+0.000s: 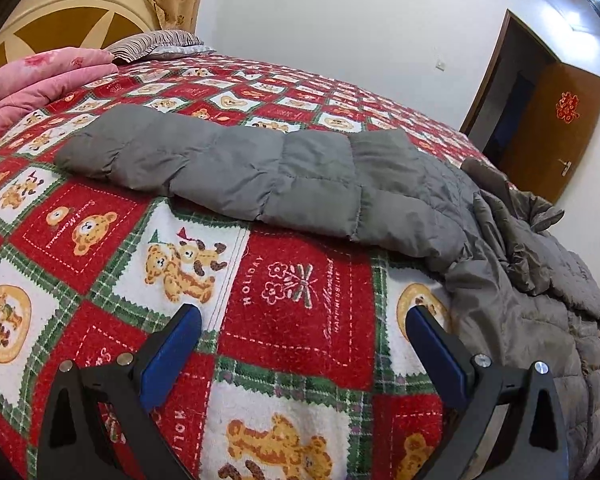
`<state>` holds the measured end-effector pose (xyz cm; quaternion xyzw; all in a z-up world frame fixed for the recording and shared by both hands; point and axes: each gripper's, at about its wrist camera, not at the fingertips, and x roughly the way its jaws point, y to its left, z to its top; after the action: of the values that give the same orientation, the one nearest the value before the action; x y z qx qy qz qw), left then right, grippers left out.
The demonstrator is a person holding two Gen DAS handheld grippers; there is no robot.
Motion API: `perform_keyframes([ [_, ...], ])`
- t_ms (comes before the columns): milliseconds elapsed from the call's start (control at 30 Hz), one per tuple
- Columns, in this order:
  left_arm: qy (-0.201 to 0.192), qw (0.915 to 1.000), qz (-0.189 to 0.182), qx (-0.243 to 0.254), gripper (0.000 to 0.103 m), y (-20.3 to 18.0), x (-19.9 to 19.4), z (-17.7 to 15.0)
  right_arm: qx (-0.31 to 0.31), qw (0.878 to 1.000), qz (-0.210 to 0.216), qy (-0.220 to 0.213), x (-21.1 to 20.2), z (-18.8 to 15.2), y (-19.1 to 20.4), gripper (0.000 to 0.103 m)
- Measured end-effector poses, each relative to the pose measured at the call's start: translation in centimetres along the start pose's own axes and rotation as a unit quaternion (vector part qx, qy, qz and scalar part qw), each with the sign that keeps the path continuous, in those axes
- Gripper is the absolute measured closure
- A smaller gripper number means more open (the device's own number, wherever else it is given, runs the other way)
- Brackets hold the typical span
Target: Fold large clothes
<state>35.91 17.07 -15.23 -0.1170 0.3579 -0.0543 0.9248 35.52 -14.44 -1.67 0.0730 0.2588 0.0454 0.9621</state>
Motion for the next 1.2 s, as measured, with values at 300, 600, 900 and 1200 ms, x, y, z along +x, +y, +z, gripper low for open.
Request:
perform_keyframes([
  [300, 0.007, 0.9945, 0.006, 0.104, 0.001, -6.3, -2.9, 3.1, 0.088, 0.962, -0.249, 0.063, 2.7, -0.1, -16.1, 0.086],
  [600, -0.009, 0.9758, 0.034, 0.216, 0.001, -21.1, -0.2, 8.0, 0.142, 0.953, -0.246, 0.107, 7.4, -2.9, -19.3, 0.085],
  [900, 0.031, 0.9703, 0.144, 0.192, 0.001, -22.6, 11.0, 3.8, 0.156, 0.957, -0.229, 0.089, 7.4, -3.2, -20.4, 0.079],
  [1200, 0.057, 0.9863, 0.1, 0.118, 0.001, -20.0, 11.8, 4.5, 0.113, 0.954, -0.261, 0.095, 7.1, -3.9, -18.7, 0.068],
])
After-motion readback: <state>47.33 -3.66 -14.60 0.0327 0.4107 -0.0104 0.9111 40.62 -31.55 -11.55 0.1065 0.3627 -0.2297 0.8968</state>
